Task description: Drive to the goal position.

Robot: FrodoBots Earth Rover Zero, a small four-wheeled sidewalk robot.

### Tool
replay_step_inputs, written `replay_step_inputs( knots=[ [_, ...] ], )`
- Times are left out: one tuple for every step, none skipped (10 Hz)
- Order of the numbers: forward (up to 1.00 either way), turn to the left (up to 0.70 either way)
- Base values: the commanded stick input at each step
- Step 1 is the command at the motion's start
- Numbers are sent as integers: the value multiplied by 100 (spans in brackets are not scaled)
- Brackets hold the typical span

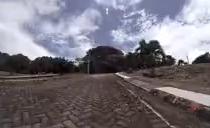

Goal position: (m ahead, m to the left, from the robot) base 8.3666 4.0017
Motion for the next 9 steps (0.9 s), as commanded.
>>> replay_step_inputs(
  knots=[
    [100, 0],
    [100, 0],
    [100, 0],
    [100, 0],
    [100, 0],
    [100, 0],
    [100, 0],
    [100, 0],
    [100, 0]
  ],
)
